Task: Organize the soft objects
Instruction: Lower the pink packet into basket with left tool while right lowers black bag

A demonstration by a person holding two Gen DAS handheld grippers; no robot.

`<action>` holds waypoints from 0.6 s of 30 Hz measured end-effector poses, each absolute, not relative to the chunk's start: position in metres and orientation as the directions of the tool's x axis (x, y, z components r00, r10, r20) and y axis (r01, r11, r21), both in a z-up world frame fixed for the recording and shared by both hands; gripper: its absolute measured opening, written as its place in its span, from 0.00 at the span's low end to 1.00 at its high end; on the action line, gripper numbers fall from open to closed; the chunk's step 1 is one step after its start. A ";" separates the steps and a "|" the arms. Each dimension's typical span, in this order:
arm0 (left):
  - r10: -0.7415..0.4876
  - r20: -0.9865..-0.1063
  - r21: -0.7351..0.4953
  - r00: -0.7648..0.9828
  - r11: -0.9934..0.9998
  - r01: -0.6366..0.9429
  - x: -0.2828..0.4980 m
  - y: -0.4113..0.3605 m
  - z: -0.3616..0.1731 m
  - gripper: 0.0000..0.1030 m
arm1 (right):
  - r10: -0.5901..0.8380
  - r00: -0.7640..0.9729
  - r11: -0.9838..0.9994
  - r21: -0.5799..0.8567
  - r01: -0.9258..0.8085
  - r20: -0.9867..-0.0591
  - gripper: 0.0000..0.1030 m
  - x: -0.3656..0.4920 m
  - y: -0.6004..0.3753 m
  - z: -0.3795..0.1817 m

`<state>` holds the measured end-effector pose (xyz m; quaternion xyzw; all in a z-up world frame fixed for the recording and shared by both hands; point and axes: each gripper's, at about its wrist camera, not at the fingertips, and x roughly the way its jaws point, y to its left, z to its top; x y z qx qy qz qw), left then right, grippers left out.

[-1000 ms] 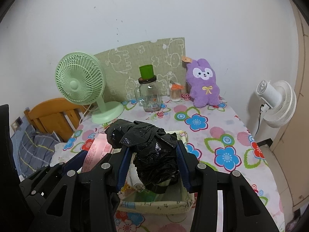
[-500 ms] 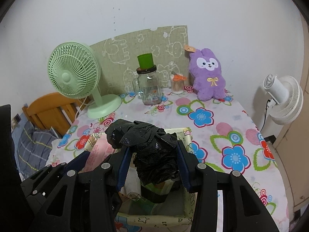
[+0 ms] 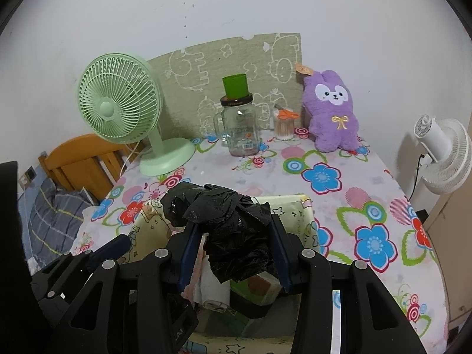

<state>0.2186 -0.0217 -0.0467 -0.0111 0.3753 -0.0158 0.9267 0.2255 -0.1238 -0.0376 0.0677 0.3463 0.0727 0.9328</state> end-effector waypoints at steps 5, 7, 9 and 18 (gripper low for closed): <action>-0.030 -0.701 -0.023 0.712 1.000 0.019 0.219 -0.018 -0.049 0.68 | 0.209 0.729 0.976 0.182 -0.117 -0.652 0.47 0.233 -0.118 -0.044; -0.032 -0.705 -0.020 0.709 0.999 0.025 0.219 -0.019 -0.050 0.70 | 0.210 0.723 0.976 0.180 -0.121 -0.658 0.47 0.235 -0.115 -0.046; -0.034 -0.704 -0.021 0.710 0.999 0.027 0.220 -0.019 -0.050 0.72 | 0.214 0.716 0.976 0.179 -0.125 -0.665 0.48 0.237 -0.113 -0.048; -0.023 -0.707 -0.008 0.707 1.000 0.024 0.224 -0.020 -0.053 0.79 | 0.208 0.695 0.978 0.164 -0.130 -0.688 0.56 0.248 -0.111 -0.057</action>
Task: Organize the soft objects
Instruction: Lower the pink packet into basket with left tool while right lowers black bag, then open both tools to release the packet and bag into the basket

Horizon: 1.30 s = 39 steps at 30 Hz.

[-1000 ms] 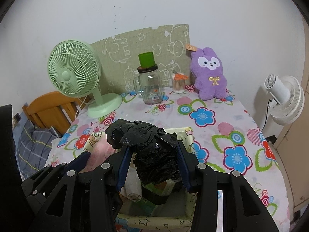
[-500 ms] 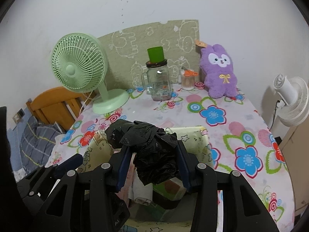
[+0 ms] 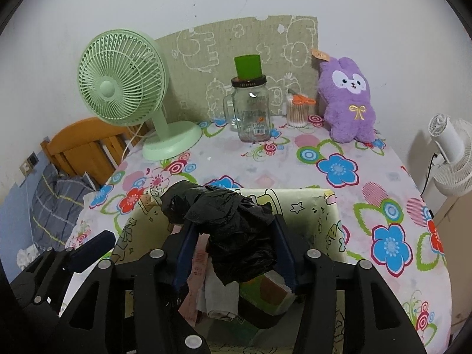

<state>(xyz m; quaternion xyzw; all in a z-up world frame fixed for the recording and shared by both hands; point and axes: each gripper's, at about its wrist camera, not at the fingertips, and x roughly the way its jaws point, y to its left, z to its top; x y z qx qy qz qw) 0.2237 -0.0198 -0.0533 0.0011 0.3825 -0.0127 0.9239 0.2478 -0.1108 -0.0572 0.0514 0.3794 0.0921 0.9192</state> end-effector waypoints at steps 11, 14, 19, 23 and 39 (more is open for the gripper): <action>-0.045 -0.700 -0.013 0.713 0.999 0.050 0.221 -0.028 -0.051 0.83 | 0.174 0.720 0.984 0.153 -0.095 -0.672 0.81 0.243 -0.120 -0.052; -0.050 -0.694 -0.012 0.719 0.998 0.058 0.219 -0.032 -0.048 0.86 | 0.163 0.729 0.985 0.149 -0.085 -0.665 0.86 0.239 -0.125 -0.048; -0.054 -0.675 -0.008 0.736 0.998 0.067 0.211 -0.038 -0.040 0.93 | 0.149 0.746 0.987 0.148 -0.068 -0.649 0.91 0.228 -0.132 -0.040; -0.053 -0.658 0.000 0.751 0.997 0.071 0.202 -0.042 -0.033 0.96 | 0.134 0.765 0.988 0.147 -0.051 -0.630 0.95 0.217 -0.138 -0.032; -0.054 -0.610 0.002 0.791 0.998 0.070 0.163 -0.041 -0.008 1.00 | 0.104 0.806 0.988 0.153 -0.017 -0.582 0.99 0.169 -0.156 -0.005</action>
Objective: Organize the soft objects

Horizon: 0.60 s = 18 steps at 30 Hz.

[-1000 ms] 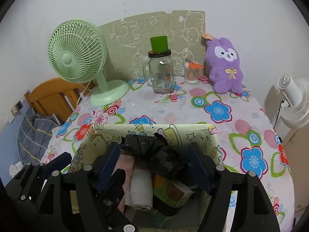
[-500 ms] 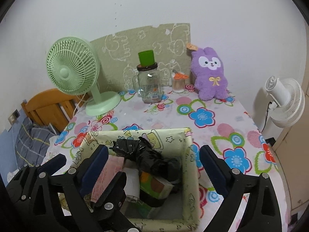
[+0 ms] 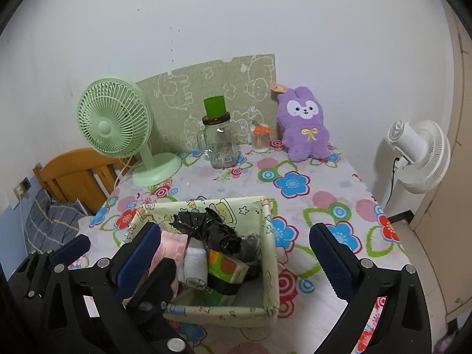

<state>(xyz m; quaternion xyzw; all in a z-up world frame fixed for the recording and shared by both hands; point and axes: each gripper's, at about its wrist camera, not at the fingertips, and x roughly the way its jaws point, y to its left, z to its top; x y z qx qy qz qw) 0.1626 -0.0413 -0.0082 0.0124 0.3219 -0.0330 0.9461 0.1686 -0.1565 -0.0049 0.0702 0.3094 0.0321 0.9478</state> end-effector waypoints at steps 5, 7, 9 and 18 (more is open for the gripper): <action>-0.050 -0.591 -0.004 0.805 0.998 0.058 0.149 -0.034 -0.001 1.00 | 0.088 0.821 0.989 0.146 -0.006 -0.564 0.99 0.152 -0.161 0.004; -0.046 -0.585 -0.005 0.810 0.999 0.053 0.143 -0.030 0.003 1.00 | 0.080 0.827 0.990 0.139 -0.002 -0.556 0.99 0.145 -0.161 0.008; -0.045 -0.577 -0.009 0.815 0.999 0.049 0.137 -0.026 0.006 1.00 | 0.072 0.833 0.991 0.134 0.003 -0.549 0.99 0.139 -0.163 0.011; -0.041 -0.537 -0.020 0.842 0.999 0.036 0.109 -0.012 0.021 1.00 | 0.041 0.860 0.993 0.114 0.020 -0.509 0.99 0.106 -0.168 0.030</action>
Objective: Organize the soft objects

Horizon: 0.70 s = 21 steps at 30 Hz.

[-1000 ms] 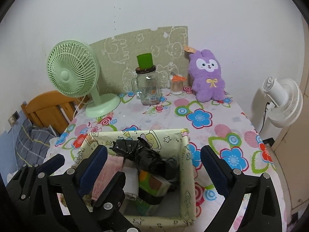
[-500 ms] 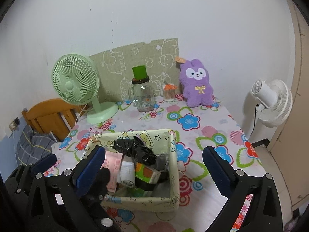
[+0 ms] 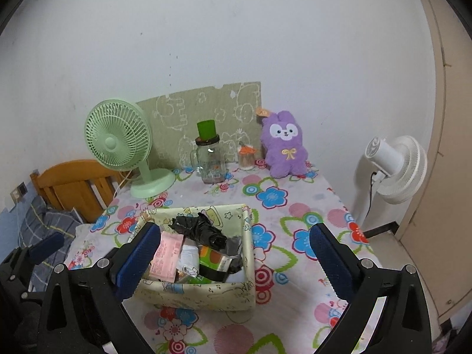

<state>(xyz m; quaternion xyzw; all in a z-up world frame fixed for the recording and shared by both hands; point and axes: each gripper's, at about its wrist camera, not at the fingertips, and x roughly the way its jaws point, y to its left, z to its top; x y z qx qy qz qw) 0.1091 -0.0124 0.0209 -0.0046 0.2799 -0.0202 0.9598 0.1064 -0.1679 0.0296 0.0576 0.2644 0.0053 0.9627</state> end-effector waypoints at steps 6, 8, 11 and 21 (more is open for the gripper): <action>-0.039 -0.510 -0.023 0.859 0.999 0.032 0.085 -0.007 0.029 1.00 | 0.035 0.870 0.994 0.107 0.020 -0.491 0.99 0.084 -0.170 0.039; -0.036 -0.506 -0.023 0.862 0.999 0.028 0.076 -0.005 0.031 1.00 | 0.038 0.870 0.994 0.107 0.017 -0.492 0.99 0.076 -0.171 0.041; -0.033 -0.497 -0.019 0.867 0.999 0.027 0.064 -0.004 0.033 1.00 | 0.035 0.873 0.994 0.104 0.018 -0.487 0.99 0.064 -0.172 0.044; -0.033 -0.468 -0.027 0.883 0.999 0.023 0.030 0.000 0.039 1.00 | 0.014 0.893 0.995 0.096 0.033 -0.450 0.99 0.024 -0.177 0.055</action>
